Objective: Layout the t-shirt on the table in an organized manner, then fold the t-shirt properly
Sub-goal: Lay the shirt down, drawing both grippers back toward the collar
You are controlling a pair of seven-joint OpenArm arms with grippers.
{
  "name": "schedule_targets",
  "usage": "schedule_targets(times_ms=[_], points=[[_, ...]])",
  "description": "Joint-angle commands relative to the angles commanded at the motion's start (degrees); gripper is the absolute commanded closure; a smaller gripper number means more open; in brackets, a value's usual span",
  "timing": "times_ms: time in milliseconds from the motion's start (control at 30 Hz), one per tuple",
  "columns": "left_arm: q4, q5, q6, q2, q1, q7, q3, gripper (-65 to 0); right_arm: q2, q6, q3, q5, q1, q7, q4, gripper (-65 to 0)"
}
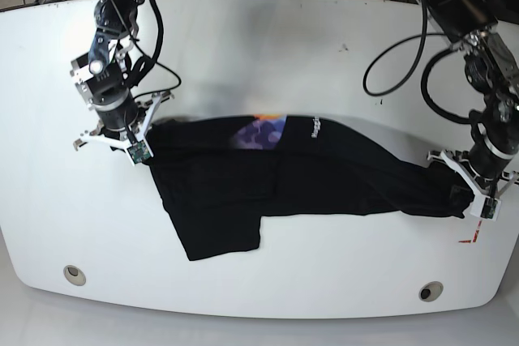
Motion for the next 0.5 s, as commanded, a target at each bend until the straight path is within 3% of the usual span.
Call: schedule_targets(times_ms=[300, 500], points=[[-0.5, 0.4, -5.0, 0.0, 10.6, -0.6, -5.8, 0.0, -0.9, 0.00, 0.0, 0.0, -6.7, 0.1, 0.0, 0.0], [-2.2, 0.6, -5.0, -0.4, 14.9, -0.7, -8.4, 0.0, -0.8, 0.00, 0.5, 0.0, -9.3, 0.1, 0.0, 0.0]])
